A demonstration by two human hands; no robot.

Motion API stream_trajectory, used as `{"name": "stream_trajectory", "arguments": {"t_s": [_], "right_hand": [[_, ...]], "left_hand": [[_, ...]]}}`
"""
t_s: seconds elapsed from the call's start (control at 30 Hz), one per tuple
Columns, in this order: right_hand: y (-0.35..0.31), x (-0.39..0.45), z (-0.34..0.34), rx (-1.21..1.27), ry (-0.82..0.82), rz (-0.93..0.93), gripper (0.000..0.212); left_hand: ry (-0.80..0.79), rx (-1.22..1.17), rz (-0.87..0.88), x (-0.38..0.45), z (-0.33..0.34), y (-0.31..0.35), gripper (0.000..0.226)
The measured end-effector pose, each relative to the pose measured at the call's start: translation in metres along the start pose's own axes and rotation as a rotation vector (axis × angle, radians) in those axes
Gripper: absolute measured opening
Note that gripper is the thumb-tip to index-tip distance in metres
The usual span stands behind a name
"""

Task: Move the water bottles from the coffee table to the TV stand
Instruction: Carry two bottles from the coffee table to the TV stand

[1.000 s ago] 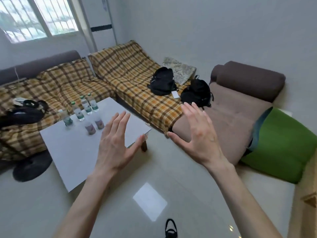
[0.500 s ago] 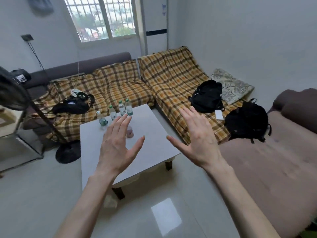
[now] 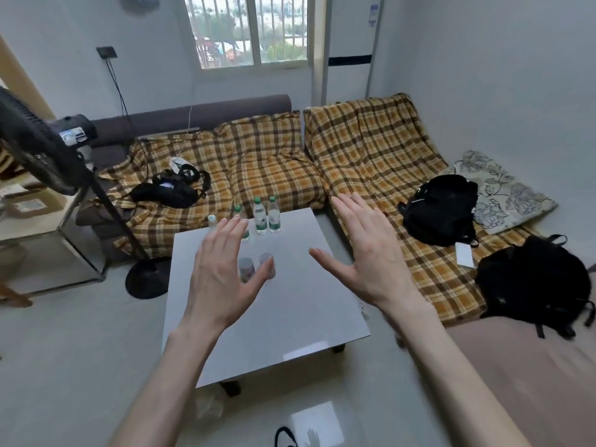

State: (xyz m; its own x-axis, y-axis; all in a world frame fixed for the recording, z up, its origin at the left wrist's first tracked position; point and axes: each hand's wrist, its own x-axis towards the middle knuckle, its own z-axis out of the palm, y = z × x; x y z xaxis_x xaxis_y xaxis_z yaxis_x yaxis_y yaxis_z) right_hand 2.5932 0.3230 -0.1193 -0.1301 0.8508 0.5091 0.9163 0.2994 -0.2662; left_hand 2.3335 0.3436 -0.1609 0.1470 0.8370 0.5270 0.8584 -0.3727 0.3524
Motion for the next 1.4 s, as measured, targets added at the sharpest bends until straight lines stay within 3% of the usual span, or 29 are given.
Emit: {"name": "stream_trajectory", "arguments": {"t_s": [0.57,0.97,1.4], "right_hand": [[0.044,0.181,0.121,0.000,-0.102,-0.025,0.082],[0.121,0.291,0.223,0.074,-0.184,-0.043,0.078],[0.197,0.381,0.377,0.192,-0.341,0.002,0.076]], "left_hand": [[-0.051,-0.028,-0.079,0.162,0.099,-0.114,0.075],[-0.105,-0.003,-0.181,0.263,0.193,-0.160,0.069],[-0.142,0.038,-0.280,0.352,0.311,-0.225,0.065]]}}
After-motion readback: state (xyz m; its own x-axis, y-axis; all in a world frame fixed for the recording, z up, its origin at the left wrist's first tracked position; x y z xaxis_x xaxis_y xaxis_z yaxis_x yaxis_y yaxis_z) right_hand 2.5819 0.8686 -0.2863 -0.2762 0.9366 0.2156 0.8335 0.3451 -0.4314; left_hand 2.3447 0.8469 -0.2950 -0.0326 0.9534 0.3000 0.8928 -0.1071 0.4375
